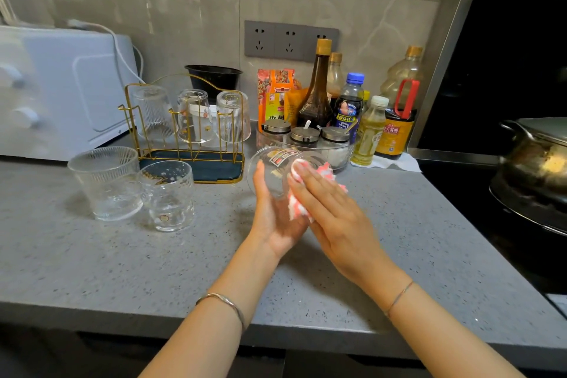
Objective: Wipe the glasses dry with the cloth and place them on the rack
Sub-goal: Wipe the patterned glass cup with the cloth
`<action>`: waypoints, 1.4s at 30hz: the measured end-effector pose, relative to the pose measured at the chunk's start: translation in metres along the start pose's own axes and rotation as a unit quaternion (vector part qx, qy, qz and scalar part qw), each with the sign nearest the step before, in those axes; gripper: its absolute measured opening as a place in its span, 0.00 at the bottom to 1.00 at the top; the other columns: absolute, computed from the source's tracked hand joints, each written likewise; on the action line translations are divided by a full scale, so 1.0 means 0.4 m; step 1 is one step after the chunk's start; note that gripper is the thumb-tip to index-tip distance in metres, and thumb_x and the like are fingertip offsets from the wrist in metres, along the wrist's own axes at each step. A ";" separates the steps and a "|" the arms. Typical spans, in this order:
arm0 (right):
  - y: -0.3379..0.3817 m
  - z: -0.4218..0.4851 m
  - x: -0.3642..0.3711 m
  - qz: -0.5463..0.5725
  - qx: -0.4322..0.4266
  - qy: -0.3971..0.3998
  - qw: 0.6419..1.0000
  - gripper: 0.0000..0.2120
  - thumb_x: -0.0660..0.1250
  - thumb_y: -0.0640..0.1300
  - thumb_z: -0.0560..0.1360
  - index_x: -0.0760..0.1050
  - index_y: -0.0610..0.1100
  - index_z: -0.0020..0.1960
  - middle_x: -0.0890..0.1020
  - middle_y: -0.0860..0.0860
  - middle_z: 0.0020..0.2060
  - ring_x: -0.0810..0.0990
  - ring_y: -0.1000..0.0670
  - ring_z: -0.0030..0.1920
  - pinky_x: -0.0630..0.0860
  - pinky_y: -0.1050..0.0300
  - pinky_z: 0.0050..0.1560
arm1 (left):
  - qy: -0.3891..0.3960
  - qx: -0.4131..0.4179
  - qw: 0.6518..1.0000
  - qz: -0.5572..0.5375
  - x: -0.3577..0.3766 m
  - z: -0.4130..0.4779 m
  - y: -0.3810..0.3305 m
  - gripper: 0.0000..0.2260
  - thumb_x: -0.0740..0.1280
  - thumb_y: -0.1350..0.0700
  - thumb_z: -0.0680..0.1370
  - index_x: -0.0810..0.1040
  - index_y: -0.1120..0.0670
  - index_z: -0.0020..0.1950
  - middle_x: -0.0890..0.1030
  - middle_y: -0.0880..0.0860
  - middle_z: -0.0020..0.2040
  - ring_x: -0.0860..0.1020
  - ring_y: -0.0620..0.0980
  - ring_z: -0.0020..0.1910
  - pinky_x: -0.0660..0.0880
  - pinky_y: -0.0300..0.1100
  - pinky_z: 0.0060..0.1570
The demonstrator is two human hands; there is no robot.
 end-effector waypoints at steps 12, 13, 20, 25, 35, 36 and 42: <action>-0.058 0.017 -0.088 0.241 0.186 -0.106 0.947 0.20 0.55 0.42 0.82 0.65 0.42 0.73 0.68 0.51 0.72 0.65 0.56 0.73 0.65 0.60 0.70 | 0.033 0.015 0.996 0.082 -0.002 0.009 0.004 0.32 0.58 0.31 0.72 0.86 0.58 0.50 0.84 0.58 0.51 0.84 0.53 0.46 0.81 0.46 0.47; -0.063 0.023 -0.098 0.257 0.201 -0.119 0.938 0.20 0.55 0.41 0.82 0.65 0.42 0.73 0.69 0.51 0.72 0.65 0.57 0.73 0.63 0.59 0.72 | 0.032 0.016 0.994 0.106 -0.001 0.006 0.004 0.33 0.58 0.31 0.72 0.86 0.57 0.51 0.84 0.58 0.53 0.84 0.53 0.48 0.80 0.46 0.50; -0.117 0.080 -0.177 0.327 0.283 -0.191 0.881 0.13 0.56 0.42 0.82 0.70 0.45 0.66 0.77 0.52 0.60 0.76 0.56 0.60 0.74 0.64 0.57 | 0.036 0.025 0.975 0.217 0.015 -0.005 0.005 0.41 0.75 0.31 0.59 0.78 0.56 0.64 0.81 0.58 0.60 0.82 0.56 0.56 0.80 0.52 0.52; -0.165 0.160 -0.230 0.313 0.314 -0.220 0.869 0.05 0.60 0.45 0.81 0.69 0.45 0.55 0.76 0.55 0.45 0.77 0.65 0.41 0.74 0.67 0.42 | 0.077 0.037 0.954 0.286 0.027 -0.010 0.019 0.50 0.80 0.34 0.49 0.72 0.51 0.67 0.84 0.57 0.55 0.83 0.56 0.54 0.77 0.56 0.58; -0.130 0.196 -0.236 0.226 0.328 0.319 0.860 0.33 0.51 0.72 0.69 0.84 0.49 0.47 0.85 0.52 0.46 0.81 0.55 0.52 0.70 0.59 0.56 | 0.111 0.018 0.894 0.433 0.052 -0.041 -0.016 0.41 0.72 0.24 0.48 0.82 0.42 0.55 0.85 0.51 0.52 0.84 0.50 0.52 0.72 0.55 0.63; -0.124 0.196 -0.242 0.231 0.305 0.347 0.856 0.31 0.54 0.72 0.66 0.84 0.50 0.46 0.85 0.52 0.47 0.81 0.54 0.52 0.71 0.61 0.55 | 0.113 0.013 0.891 0.440 0.052 -0.044 -0.023 0.38 0.72 0.24 0.47 0.85 0.41 0.51 0.86 0.50 0.51 0.84 0.48 0.50 0.74 0.52 0.60; -0.081 0.168 -0.250 0.239 0.225 0.502 0.800 0.17 0.75 0.50 0.67 0.79 0.51 0.54 0.85 0.57 0.48 0.83 0.59 0.49 0.77 0.65 0.52 | 0.143 -0.067 0.889 0.430 0.053 -0.060 -0.053 0.31 0.78 0.31 0.48 0.87 0.45 0.45 0.86 0.53 0.48 0.84 0.50 0.46 0.78 0.45 0.50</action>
Point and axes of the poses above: each hand's wrist, its own z-axis towards the middle knuckle, its own x-axis out of the palm, y = z × x, the point moved 3 cm from there along z, towards the middle knuckle
